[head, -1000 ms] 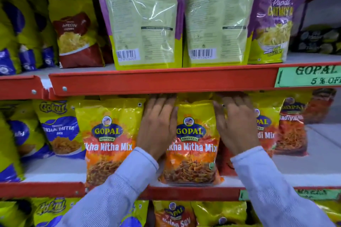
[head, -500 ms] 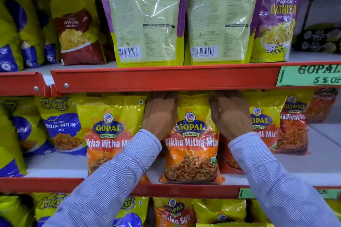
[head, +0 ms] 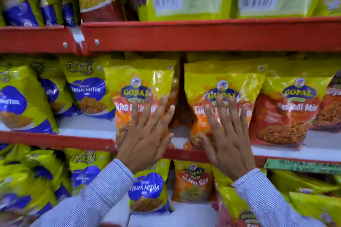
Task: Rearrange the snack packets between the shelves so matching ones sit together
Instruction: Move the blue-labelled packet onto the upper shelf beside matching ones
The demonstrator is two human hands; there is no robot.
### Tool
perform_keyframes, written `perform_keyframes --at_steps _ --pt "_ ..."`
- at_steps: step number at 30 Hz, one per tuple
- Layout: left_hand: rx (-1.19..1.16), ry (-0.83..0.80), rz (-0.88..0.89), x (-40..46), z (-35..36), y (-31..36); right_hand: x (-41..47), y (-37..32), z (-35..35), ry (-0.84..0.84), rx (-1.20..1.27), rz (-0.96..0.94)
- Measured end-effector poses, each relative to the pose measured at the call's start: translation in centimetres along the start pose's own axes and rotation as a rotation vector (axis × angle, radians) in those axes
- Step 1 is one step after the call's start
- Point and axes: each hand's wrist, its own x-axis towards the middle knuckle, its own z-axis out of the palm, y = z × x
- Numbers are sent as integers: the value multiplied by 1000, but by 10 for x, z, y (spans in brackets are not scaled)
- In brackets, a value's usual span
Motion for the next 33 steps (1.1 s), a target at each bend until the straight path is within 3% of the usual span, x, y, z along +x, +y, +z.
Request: perform_keyframes --at_steps 4,8,14,18,21,25,33 --pt "-156 65 58 -85 14 -22 -58 -36 31 -11 195 -176" --pt "-295 -24 -74 -171 37 -34 -113 -68 65 -221 323 -163" --pt "-626 -491 -663 -247 95 -49 -156 -108 128 -889 581 450" --pt "-922 -729 -748 -248 140 -56 -155 -121 175 -1120 767 672" --pt "-1092 -835 -840 -251 165 -61 -161 -127 199 -1151 847 809" --pt "-1134 -756 -941 -258 170 -55 -173 -131 198 -997 909 936" --pt "-1149 -423 -875 -249 78 -59 -122 -150 99 -755 941 758"
